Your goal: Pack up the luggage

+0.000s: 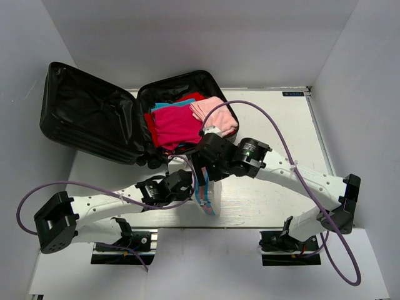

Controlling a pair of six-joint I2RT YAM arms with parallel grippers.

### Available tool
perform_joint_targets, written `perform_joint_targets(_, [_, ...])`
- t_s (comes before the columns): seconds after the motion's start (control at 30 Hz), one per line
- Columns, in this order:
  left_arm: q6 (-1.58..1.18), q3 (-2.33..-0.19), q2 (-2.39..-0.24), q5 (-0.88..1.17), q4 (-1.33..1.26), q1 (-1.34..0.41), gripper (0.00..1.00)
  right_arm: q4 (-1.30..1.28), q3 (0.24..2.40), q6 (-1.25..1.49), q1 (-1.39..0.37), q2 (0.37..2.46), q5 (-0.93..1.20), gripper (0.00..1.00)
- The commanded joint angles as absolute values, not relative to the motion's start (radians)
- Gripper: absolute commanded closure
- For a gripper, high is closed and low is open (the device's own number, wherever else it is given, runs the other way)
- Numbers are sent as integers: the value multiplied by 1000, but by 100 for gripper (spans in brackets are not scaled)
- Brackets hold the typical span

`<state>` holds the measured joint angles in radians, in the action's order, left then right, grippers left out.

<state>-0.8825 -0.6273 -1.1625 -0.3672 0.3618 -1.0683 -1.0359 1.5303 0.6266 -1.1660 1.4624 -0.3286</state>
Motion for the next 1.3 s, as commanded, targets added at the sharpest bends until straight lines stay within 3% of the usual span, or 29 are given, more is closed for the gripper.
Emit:
perform_joint_targets(0.0, [-937, -660, -1169, -397, 315, -1106, 40, -954, 1514, 646, -1170, 1459, -213, 10])
perform_joint_targets(0.3, [-937, -641, -1173, -445, 157, -1167, 52, -798, 1329, 710, -1161, 1287, -149, 10])
perform_joint_targets(0.6, [-927, -644, -1206, -489, 109, -1203, 58, -1026, 1419, 747, -1161, 1411, -235, 10])
perform_joint_targets(0.67, [-882, -653, -1209, -483, 88, -1216, 64, -1037, 1417, 764, -1161, 1398, -270, 10])
perform_joint_targets(0.87, [-788, -569, -1192, -477, -66, -1272, 68, -1062, 1374, 939, -1158, 1336, -452, 10])
perform_joint_targets(1.07, [-727, -552, -1174, -477, -64, -1287, 75, -1103, 1413, 923, -1160, 1379, -471, 10])
perform_joint_targets(1.27, [-643, -520, -1125, -468, -58, -1290, 75, -1123, 1370, 916, -1155, 1407, -420, 10])
